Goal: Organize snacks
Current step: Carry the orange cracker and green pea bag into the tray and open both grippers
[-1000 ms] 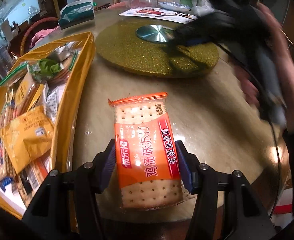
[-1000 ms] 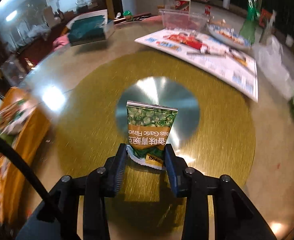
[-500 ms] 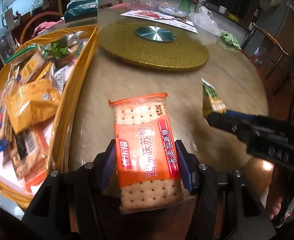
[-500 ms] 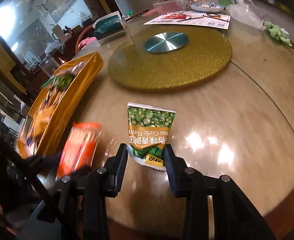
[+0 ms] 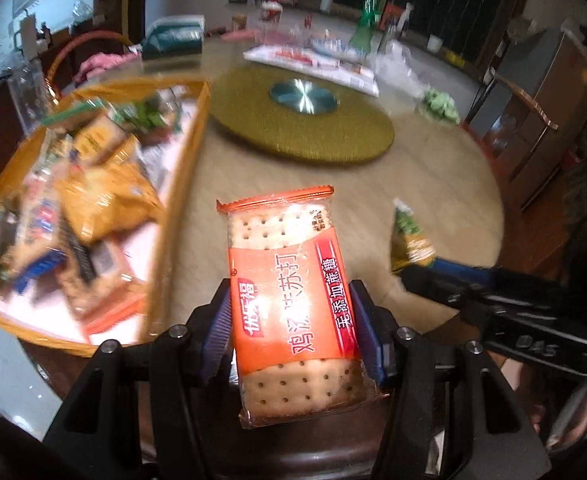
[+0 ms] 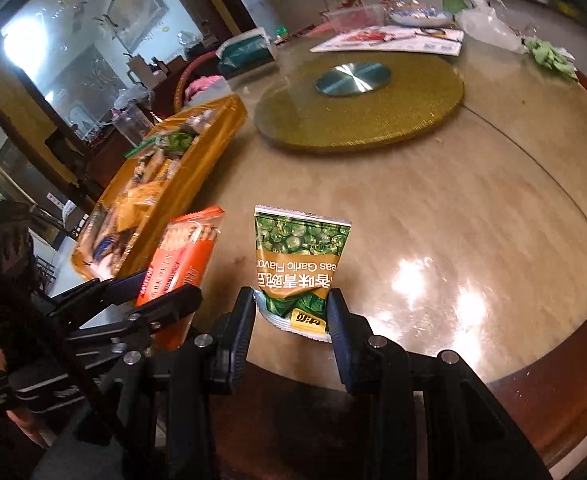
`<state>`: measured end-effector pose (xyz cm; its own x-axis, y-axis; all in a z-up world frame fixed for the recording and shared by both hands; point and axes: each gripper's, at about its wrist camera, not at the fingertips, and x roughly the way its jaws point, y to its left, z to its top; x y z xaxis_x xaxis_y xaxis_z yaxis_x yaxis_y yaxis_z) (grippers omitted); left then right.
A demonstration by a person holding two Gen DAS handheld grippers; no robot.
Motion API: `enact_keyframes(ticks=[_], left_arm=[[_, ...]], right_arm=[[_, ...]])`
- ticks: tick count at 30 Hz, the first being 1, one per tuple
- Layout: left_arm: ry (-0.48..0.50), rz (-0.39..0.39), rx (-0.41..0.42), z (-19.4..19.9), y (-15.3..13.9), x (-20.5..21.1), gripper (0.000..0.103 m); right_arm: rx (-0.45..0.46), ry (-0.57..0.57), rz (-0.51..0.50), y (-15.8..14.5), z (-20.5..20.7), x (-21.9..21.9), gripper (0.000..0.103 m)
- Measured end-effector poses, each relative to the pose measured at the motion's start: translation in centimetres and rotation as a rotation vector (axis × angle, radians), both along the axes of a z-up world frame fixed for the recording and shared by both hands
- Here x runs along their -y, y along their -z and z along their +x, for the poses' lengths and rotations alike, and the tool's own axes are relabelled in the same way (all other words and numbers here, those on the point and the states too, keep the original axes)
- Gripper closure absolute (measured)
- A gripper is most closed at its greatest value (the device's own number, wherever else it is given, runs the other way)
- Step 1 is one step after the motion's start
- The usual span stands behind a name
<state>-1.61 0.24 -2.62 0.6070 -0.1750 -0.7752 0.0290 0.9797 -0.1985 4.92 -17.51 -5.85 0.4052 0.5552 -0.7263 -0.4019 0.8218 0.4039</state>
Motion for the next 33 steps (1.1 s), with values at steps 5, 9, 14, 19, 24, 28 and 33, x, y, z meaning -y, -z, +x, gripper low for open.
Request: enact_keyframes(ticks=[5, 9, 14, 19, 24, 28, 33], left_arm=[[-0.067, -0.008, 0.093, -1.5, -3.8, -3.7, 0.045], [-0.174, 0.0, 0.128, -1.7, -5.5, -8.4, 0.045], [-0.275, 0.014, 0.138, -1.5, -5.5, -13.1, 0.045], [-0.337, 0.008, 0.131, -0.4, -4.9, -17.1, 0.045], [-0.331, -0.003, 0.107, 2.0, -4.5, -20.1, 0.045], [-0.312, 0.037, 0.088, 4.0, -4.1, -21.2, 0.045], [-0.293, 0.029, 0.065, 6.2, -3.1, -22.3, 0.045]], right_arm=[[0.021, -0.05, 0.036, -1.5, -0.3, -2.5, 0.067], [0.021, -0.116, 0.046, -2.2, 0.1, -5.6, 0.067], [0.031, -0.209, 0.046, -2.8, 0.9, -10.4, 0.067], [0.041, -0.273, 0.027, -3.3, 2.2, -14.9, 0.067], [0.051, -0.277, 0.005, -3.9, 4.1, -17.9, 0.067], [0.061, -0.254, -0.008, -4.1, 5.9, -19.8, 0.067], [0.099, -0.222, -0.082, -3.9, 7.1, -21.4, 0.067]])
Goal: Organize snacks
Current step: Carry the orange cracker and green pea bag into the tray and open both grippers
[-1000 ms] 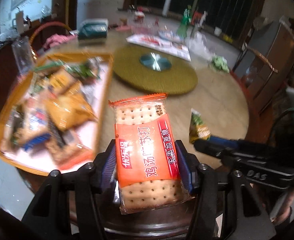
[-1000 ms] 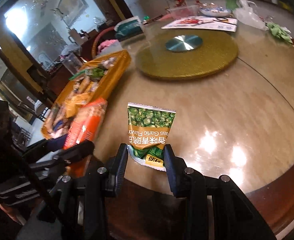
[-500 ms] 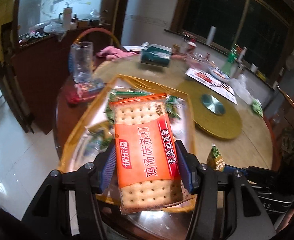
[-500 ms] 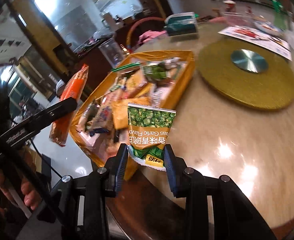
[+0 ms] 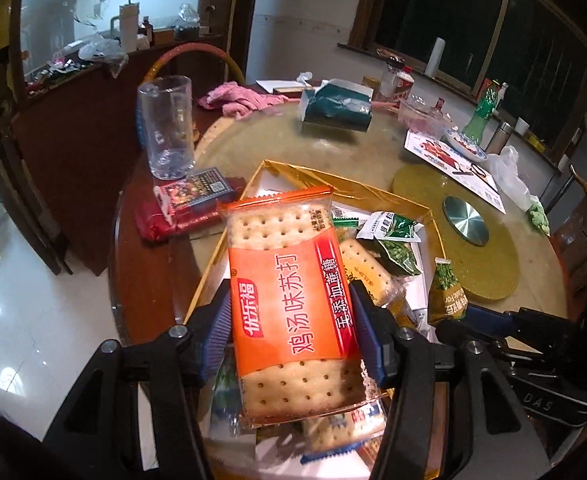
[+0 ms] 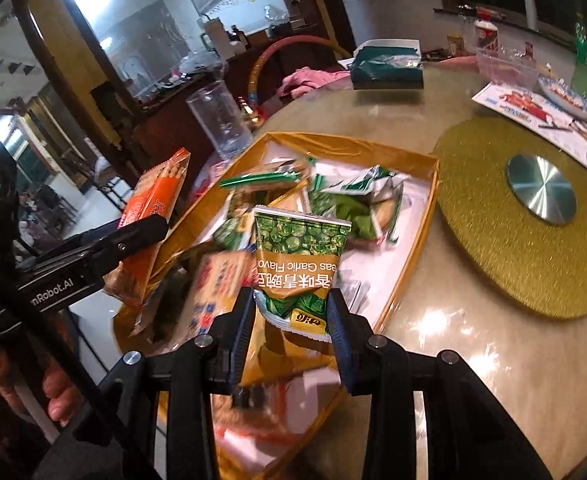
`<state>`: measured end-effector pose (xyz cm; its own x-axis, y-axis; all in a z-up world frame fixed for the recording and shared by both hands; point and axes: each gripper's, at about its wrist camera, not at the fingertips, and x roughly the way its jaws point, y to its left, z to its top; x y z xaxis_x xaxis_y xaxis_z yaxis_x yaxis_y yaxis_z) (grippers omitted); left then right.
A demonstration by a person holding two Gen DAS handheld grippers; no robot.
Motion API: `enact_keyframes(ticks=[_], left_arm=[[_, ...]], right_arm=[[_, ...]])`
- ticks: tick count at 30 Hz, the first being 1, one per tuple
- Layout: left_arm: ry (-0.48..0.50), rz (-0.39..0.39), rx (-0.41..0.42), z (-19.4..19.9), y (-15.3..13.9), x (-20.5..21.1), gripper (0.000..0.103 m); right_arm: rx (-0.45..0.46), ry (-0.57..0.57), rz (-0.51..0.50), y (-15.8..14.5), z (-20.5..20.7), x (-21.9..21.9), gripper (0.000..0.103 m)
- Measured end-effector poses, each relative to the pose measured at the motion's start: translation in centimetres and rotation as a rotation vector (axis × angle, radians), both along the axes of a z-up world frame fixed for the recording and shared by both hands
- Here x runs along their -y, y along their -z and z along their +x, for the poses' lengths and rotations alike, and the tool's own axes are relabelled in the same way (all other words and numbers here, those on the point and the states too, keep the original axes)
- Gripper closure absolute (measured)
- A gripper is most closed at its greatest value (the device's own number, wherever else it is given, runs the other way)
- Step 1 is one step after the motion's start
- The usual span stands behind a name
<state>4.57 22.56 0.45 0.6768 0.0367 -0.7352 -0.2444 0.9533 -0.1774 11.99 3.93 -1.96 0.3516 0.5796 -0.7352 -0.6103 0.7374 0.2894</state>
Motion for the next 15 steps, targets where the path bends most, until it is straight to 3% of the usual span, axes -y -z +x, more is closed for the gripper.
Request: enact_keyframes(ticks=[10, 13, 15], left_arm=[[0.035, -0.042, -0.108, 2.8, 3.4, -1.1, 0.044], [0.033, -0.047, -0.135, 2.4, 3.8, -1.0, 0.032], [0.013, -0.022, -0.093, 1.2, 3.0, -0.6, 0.027]], right_arm=[[-0.018, 0.045, -0.047, 1.3, 1.6, -0.9, 0.064], [-0.029, 0.071, -0.028, 1.3, 1.6, -0.6, 0.05], [-0.037, 0.086, 0.011, 0.9, 1.3, 0.2, 0.039]])
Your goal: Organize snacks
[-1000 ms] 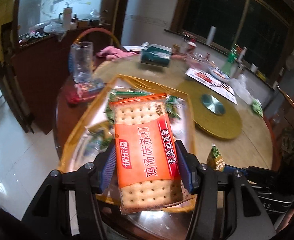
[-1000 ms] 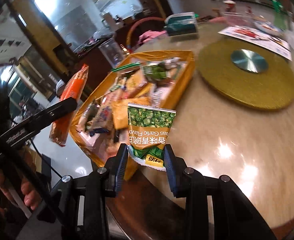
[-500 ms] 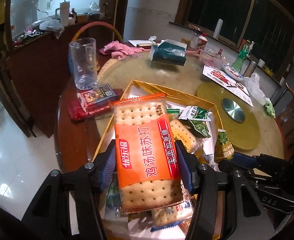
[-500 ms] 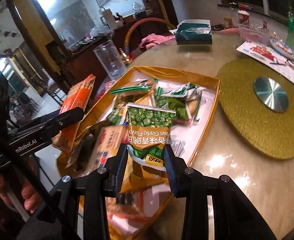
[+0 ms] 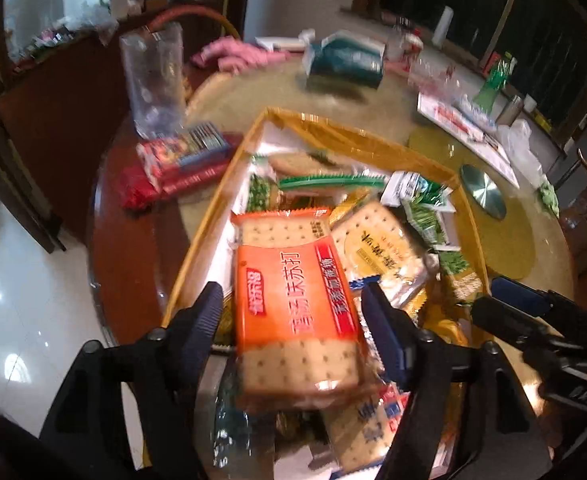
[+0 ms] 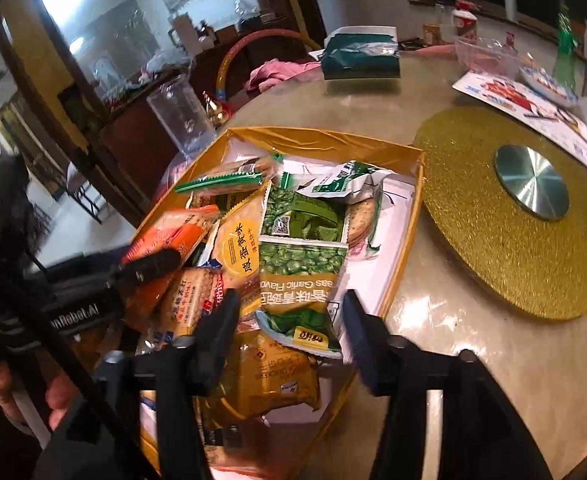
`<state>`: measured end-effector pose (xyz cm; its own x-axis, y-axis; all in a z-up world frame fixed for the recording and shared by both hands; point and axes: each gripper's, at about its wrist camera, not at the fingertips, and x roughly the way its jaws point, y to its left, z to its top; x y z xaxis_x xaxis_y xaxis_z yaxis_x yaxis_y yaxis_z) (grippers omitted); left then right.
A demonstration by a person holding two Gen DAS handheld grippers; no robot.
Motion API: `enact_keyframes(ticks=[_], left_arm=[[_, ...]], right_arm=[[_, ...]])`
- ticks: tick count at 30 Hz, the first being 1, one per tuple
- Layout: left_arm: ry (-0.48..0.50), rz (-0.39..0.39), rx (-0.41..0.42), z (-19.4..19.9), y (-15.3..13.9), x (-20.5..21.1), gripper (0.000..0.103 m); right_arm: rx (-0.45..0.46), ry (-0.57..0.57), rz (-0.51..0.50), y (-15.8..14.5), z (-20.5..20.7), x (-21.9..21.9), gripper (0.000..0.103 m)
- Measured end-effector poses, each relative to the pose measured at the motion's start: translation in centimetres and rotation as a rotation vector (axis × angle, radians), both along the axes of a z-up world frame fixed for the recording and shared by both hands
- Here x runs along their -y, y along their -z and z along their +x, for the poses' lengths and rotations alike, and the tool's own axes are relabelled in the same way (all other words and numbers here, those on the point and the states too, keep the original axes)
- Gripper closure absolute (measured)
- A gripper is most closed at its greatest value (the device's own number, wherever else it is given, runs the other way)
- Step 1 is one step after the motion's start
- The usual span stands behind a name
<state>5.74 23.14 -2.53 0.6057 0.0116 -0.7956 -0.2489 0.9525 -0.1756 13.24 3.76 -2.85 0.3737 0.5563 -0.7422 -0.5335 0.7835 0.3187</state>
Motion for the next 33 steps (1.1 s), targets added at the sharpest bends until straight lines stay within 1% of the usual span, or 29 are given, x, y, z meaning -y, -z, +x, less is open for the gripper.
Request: enact_keyframes(ticks=[1, 2, 3, 4, 7, 10, 14, 17, 20, 21, 25, 31, 33], left_arm=[[-0.012, 0.024, 0.032, -0.9, -0.6, 0.5, 0.018], [-0.02, 0.044, 0.057, -1.7, -1.0, 1.0, 0.013], [-0.035, 0.073, 0.08, -2.7, -1.5, 1.9, 0.013], [-0.05, 0.101, 0.085, -3.4, -1.8, 2.5, 0.013], [-0.082, 0.177, 0.106, -5.4, -2.5, 4.4, 0.013], [-0.089, 0.232, 0.126, -7.4, -3.2, 6.3, 0.013], [-0.098, 0.313, 0.12, -9.2, -3.6, 8.7, 0.013], [-0.081, 0.335, 0.101, -10.1, -4.0, 9.9, 0.013], [-0.103, 0.293, 0.104, -11.3, -4.4, 10.0, 0.013], [-0.107, 0.291, 0.096, -11.5, -4.4, 10.1, 0.013], [-0.121, 0.326, 0.078, -12.0, -4.3, 10.9, 0.013], [-0.112, 0.358, 0.079, -12.5, -4.4, 11.4, 0.013], [-0.114, 0.355, 0.078, -12.4, -4.3, 11.2, 0.013]], right_arm=[[0.009, 0.007, 0.026, -0.5, -0.5, 0.7, 0.036], [0.02, 0.016, 0.041, -0.8, -0.9, 1.3, 0.029], [0.035, 0.031, 0.056, -1.3, -1.5, 2.0, 0.023], [0.046, 0.049, 0.076, -1.6, -2.2, 3.0, 0.023], [0.062, 0.055, 0.111, -2.2, -4.7, 5.1, 0.023], [0.08, 0.054, 0.111, -2.4, -6.7, 6.5, 0.023], [0.117, 0.08, 0.107, -2.5, -9.2, 7.9, 0.023], [0.1, 0.074, 0.122, -2.3, -10.5, 8.5, 0.023], [0.093, 0.064, 0.11, -2.4, -11.4, 8.8, 0.023], [0.094, 0.071, 0.105, -2.4, -11.5, 8.8, 0.023], [0.093, 0.08, 0.129, -2.9, -12.1, 9.2, 0.023], [0.118, 0.085, 0.119, -3.2, -12.8, 9.0, 0.023], [0.115, 0.082, 0.114, -3.2, -12.7, 8.7, 0.023]])
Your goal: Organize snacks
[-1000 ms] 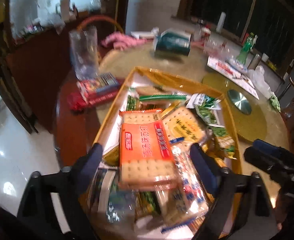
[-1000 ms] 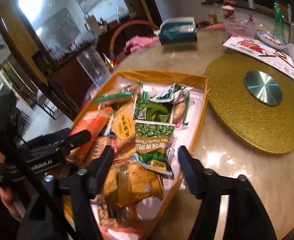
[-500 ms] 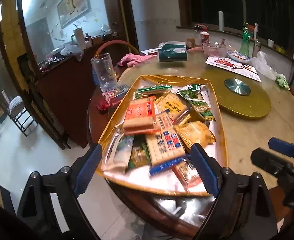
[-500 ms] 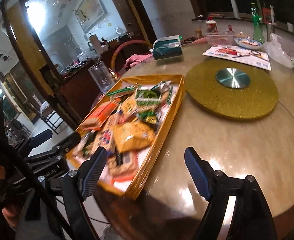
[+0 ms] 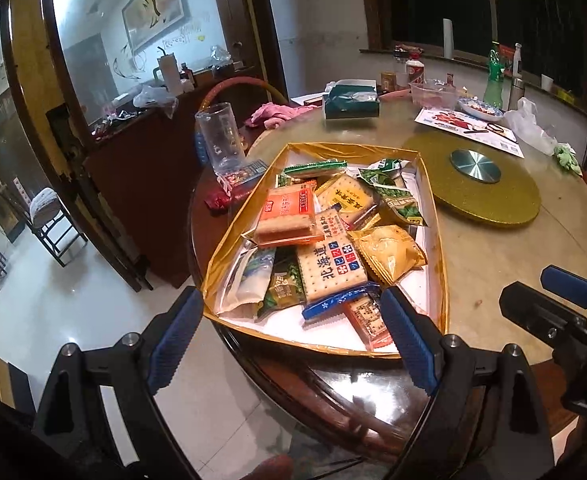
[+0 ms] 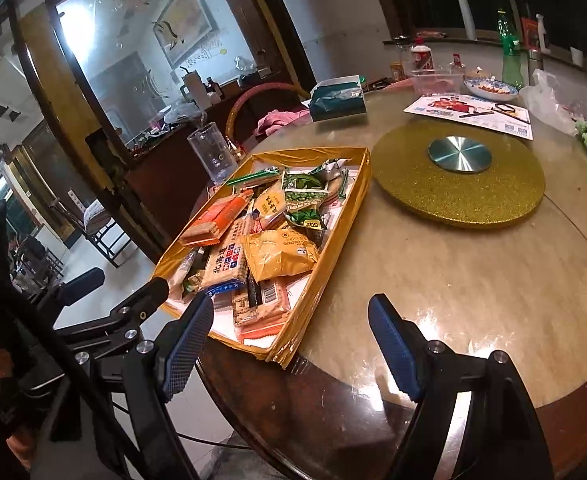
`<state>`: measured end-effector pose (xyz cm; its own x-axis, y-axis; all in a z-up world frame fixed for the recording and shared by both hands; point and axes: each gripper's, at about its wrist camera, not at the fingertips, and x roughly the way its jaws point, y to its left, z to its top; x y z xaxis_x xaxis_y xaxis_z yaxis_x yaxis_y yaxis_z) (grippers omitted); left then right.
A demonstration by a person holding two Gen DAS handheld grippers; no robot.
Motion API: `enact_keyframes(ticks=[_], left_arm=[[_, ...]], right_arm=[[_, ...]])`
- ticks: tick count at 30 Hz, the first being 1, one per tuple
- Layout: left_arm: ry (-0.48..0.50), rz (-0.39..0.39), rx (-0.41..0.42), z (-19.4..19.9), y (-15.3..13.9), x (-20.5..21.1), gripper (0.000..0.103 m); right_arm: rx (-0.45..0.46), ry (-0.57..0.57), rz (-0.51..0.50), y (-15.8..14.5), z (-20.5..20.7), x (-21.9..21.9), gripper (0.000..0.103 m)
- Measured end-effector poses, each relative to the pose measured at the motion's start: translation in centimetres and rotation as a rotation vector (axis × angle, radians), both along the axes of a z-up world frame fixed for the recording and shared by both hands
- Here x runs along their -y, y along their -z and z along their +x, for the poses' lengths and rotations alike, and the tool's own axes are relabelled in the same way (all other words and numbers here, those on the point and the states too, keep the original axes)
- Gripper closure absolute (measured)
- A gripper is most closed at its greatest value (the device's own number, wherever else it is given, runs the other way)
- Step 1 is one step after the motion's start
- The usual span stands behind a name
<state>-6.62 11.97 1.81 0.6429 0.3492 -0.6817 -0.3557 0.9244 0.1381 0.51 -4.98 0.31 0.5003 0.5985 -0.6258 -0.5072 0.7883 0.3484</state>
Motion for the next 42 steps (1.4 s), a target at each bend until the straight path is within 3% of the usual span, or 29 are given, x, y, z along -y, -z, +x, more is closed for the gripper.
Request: enact_keyframes(ticks=[20, 35, 42], left_arm=[[-0.011, -0.007, -0.041, 1.6, 2.2, -2.3, 0.013], [0.077, -0.015, -0.1, 2.8, 3.4, -2.8, 0.013], [0.073, -0.023, -0.123, 3.3, 4.1, -3.5, 0.013]], right_arm=[[-0.009, -0.012, -0.066, 1.1, 1.0, -2.7, 0.023], [-0.017, 0.019, -0.097, 1.8, 1.8, -4.3, 0.023], [-0.037, 0.023, -0.1, 2.4, 2.4, -4.9, 0.023]])
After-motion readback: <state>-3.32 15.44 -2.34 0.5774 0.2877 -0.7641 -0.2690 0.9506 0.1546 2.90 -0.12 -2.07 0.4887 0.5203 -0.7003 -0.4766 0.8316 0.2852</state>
